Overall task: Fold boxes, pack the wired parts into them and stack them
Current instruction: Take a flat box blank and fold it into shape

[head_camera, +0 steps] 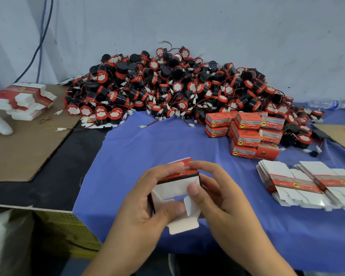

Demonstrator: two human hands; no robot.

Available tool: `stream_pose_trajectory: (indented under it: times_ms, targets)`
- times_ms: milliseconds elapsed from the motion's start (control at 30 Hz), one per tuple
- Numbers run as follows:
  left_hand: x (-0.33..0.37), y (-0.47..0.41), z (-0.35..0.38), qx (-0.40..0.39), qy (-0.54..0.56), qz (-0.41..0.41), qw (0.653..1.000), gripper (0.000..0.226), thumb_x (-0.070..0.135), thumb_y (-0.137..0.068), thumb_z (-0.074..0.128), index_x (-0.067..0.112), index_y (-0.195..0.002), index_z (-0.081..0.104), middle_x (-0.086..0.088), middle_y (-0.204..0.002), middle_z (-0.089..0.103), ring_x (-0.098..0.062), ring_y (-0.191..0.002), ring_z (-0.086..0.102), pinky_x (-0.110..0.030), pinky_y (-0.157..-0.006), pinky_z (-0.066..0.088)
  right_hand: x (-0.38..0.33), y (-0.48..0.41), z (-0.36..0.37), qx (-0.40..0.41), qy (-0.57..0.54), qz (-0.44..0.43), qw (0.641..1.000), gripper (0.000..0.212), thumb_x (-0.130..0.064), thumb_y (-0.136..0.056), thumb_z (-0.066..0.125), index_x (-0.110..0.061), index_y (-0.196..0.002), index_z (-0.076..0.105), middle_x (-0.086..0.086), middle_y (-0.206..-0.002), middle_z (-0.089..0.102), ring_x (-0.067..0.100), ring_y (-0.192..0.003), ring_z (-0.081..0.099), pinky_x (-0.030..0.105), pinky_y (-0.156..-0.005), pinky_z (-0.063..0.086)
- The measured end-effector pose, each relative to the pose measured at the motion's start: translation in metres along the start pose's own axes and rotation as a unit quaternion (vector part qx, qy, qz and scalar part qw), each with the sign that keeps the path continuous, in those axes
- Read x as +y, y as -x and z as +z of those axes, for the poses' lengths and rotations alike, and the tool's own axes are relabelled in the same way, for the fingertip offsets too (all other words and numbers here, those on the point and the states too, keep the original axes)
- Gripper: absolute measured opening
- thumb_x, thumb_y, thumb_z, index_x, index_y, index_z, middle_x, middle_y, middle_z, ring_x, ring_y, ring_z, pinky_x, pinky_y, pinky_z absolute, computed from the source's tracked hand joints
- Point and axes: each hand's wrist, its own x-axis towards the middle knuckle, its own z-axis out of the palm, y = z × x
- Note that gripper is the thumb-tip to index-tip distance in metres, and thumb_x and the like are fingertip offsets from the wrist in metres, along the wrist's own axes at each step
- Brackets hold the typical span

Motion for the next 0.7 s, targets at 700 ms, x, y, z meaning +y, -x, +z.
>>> stream_pose_trajectory:
  times_ms: [700]
  targets:
    - [0.01, 0.001, 0.015, 0.071, 0.093, 0.034, 0.993, 0.035, 0.053, -0.096, 0.056, 0.029, -0.12, 0.067, 0.002, -0.128, 0.067, -0.02, -0.119, 0.064, -0.028, -0.089, 0.056, 0.009, 0.01, 0.01, 0.078, -0.143, -0.022, 0.986, 0.042, -0.013, -0.085, 0.074, -0.028, -0.119, 0.054, 0.006, -0.123, 0.067, 0.028, -0.108, 0.067, 0.054, -0.083, 0.06]
